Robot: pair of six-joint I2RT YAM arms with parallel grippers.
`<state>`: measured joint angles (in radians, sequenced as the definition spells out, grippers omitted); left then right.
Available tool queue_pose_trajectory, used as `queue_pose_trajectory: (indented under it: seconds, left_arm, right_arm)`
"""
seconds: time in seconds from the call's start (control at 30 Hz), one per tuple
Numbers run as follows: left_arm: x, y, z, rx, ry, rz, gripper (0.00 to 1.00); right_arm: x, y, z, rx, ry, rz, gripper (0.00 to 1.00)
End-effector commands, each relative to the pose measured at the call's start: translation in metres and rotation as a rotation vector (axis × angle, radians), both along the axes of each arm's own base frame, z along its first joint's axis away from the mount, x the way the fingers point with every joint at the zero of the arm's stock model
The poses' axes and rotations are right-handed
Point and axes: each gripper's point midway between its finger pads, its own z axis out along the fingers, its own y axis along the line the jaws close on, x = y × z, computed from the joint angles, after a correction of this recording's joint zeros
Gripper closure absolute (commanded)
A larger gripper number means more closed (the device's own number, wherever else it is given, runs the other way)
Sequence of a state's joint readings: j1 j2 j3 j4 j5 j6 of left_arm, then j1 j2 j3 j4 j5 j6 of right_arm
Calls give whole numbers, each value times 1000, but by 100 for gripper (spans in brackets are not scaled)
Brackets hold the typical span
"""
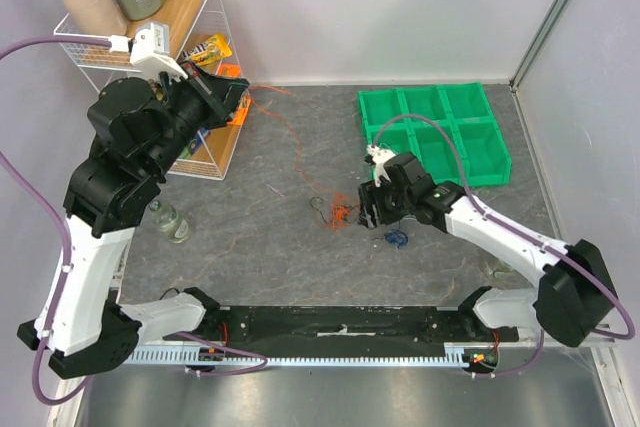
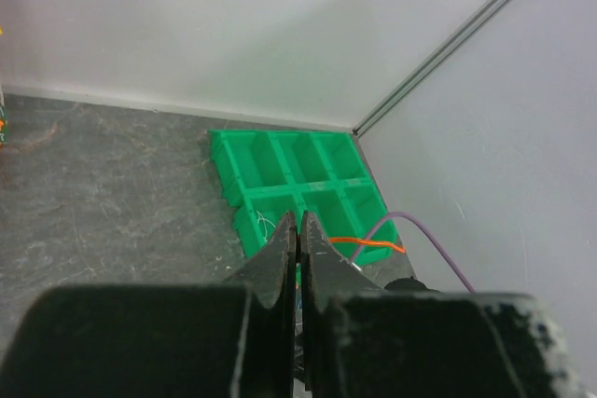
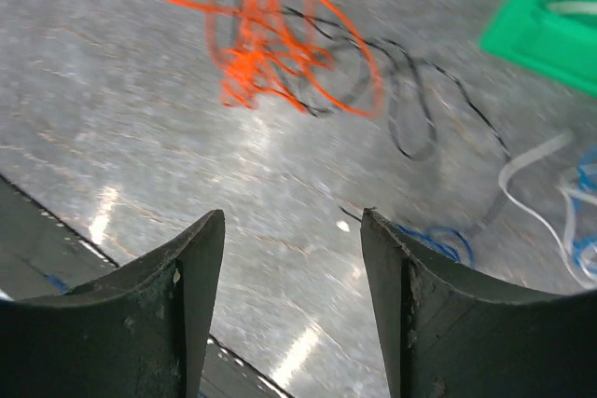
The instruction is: Untangle the cables
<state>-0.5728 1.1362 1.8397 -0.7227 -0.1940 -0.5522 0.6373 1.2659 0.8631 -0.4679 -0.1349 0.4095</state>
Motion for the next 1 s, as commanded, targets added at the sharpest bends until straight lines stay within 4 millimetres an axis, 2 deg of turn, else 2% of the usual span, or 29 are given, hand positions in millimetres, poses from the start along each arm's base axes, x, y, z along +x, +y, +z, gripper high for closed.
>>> queue_pose_trajectory:
  seconds: [0.0,0.07,0.17,0.5,0.63,0.8,0.87,0.97]
  left_arm:
    - [-9,0,18,-79,-40,-21,98]
    - [-11,2,18,-84,-39,-16,98]
    - [-14,4,18,-90,-38,-13,98]
    - [-16,2,17,-105,-24,-29,98]
    - [-17,7,21,-87,-44,-12,98]
    - [-20,21,40,-53,-104,36,98]
    - [-22,27,50,-38,-131,54,98]
    - [-26,44,69,8,-196,114,98]
  right_arm:
    - [19,55,37,129,-150,162,33]
    - [34,58,41,136,-201,111,34]
    - [52,60,35,118,-222,85,40]
    - [58,63,-6,53,-201,131,57]
    - [65,58,-17,26,-196,77,70]
    - [66,51,-28,-10,-172,33,86]
    - [66,49,-27,-12,-176,24,98]
    - [63,41,-20,-31,-168,0,100]
